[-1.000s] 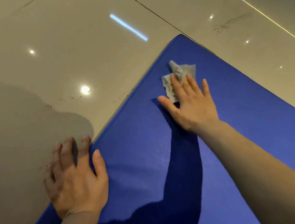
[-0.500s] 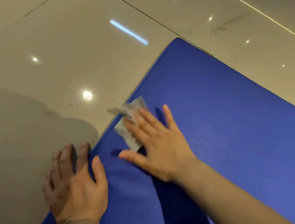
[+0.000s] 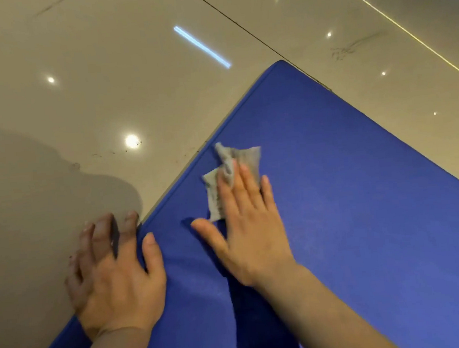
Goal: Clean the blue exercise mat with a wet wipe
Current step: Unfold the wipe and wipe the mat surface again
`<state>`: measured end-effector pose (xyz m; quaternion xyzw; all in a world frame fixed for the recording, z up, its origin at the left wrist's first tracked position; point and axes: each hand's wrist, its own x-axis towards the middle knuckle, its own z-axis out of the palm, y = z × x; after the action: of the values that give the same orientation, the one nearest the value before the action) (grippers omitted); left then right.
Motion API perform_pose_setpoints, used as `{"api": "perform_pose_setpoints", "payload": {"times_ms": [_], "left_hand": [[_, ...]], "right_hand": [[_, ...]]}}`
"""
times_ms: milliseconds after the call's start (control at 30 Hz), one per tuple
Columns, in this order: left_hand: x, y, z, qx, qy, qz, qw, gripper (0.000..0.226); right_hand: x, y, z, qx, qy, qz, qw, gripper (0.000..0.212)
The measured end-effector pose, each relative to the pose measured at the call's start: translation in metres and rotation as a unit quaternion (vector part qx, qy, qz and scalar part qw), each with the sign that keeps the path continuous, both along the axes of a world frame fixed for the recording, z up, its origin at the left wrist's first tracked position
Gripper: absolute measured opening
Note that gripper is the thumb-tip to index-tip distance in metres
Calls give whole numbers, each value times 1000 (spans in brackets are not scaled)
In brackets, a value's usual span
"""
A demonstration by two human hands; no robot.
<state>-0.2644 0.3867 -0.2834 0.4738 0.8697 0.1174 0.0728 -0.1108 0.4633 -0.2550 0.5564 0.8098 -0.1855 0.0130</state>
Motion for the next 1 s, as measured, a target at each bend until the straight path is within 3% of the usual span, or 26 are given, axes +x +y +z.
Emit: {"api": "perform_pose_setpoints", "payload": {"times_ms": [67,133,267,367,433,600,700,767,833,900,1000], "left_hand": [[-1,0,0,-10,6,-6,1000,58],[-1,-1,0,-12,7,-10,1000,58],[-3,0,-1,-2,-8,-11,1000,58],[-2,-1,0,-14,-8,-20,1000,57],[-3,1,3,-39,-19,-18,999,61],[-11,-4,11,-100,-57,-48,992,54],[-17,5,16,-117,-92,-77,986,57],[-23,4,18,-129,-124,-94,979,62],[-34,-10,20,-111,-154,-143,971,65],[-52,-36,20,-79,-121,-216,966,67],[-85,-81,14,-89,-65,-285,952,71]], "right_hand": [[-27,-19,2,1,-6,107,994,86],[-36,-5,11,-10,-43,130,991,86],[-6,66,13,-42,-97,-9,994,84],[-2,73,9,-49,-146,-71,986,85],[-29,43,8,-45,-128,-34,990,85],[-56,-36,18,-138,44,45,988,74],[-21,-25,19,-112,-13,61,992,74],[12,-10,18,-86,-73,12,994,75],[51,3,18,-89,-116,-101,984,77],[78,5,21,-115,-143,-190,965,82],[58,-13,17,-112,-131,-212,962,92]]}}
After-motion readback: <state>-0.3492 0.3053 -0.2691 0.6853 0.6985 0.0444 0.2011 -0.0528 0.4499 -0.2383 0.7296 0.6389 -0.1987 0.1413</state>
